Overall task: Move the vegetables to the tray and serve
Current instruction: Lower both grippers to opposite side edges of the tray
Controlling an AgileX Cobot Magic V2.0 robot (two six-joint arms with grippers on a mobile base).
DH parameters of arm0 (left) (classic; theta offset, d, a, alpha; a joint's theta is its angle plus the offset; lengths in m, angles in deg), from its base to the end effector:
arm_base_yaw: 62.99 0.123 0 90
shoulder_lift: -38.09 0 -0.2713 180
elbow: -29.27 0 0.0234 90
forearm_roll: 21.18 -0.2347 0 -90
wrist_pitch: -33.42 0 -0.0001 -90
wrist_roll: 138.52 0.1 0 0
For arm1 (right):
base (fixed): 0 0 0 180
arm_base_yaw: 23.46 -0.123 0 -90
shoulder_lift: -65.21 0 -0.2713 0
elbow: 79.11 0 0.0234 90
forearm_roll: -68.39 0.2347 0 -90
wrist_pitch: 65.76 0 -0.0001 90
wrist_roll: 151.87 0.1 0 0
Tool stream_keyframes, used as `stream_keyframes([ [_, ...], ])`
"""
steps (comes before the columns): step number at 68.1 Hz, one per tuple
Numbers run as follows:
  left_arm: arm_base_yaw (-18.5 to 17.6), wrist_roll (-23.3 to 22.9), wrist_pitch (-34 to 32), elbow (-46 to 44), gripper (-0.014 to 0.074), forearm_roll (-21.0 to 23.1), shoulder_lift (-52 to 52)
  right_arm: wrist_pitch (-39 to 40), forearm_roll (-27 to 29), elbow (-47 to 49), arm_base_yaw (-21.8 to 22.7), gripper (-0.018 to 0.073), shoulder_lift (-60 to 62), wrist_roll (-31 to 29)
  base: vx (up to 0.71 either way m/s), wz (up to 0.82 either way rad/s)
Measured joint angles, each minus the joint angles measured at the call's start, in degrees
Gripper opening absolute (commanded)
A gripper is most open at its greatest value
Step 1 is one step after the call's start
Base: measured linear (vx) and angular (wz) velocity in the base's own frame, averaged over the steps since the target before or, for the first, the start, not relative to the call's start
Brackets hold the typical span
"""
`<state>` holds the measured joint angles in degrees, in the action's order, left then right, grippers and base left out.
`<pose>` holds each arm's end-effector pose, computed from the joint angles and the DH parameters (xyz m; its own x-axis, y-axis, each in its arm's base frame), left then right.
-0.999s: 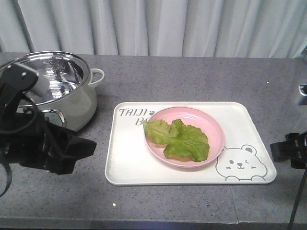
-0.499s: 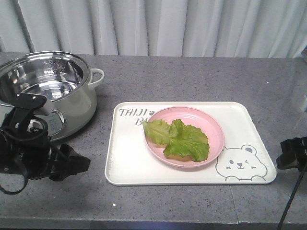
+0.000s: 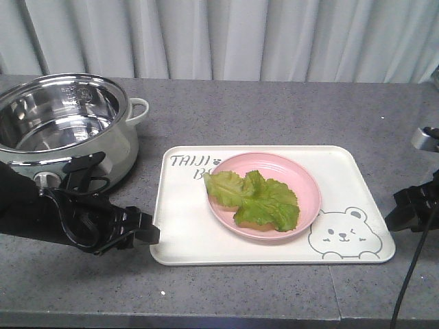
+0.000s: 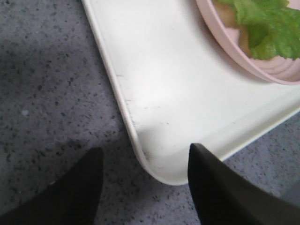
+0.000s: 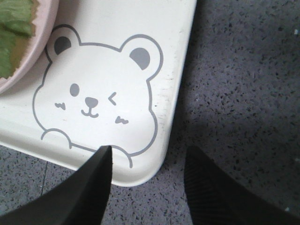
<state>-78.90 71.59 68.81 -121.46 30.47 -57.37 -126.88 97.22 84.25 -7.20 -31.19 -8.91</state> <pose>0.2553 -0.1201 0.2026 -0.9175 0.0101 -0.3975 0.2320 0.8255 -0.5145 0.2707 -0.0350 0.2328 -0.9492 -0.0792 -0.3045 -0.1820 0.9276 0.3261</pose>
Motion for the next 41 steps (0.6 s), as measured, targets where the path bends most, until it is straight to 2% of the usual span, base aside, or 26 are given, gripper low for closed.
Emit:
stream_keyframes([
  [18, -0.25, 0.42, -2.3, -2.17, 0.0388, 2.26, -4.16, 1.23, 0.4, 0.0, 0.0, 0.0343, -2.57, -1.16, 0.0, 0.0],
  [41, -0.56, 0.42, 0.08, -7.78, 0.0386, 2.26, -8.82, 2.97, 1.92, 0.06, 0.0, 0.0343, -3.77, -3.78, 0.0, 0.0],
])
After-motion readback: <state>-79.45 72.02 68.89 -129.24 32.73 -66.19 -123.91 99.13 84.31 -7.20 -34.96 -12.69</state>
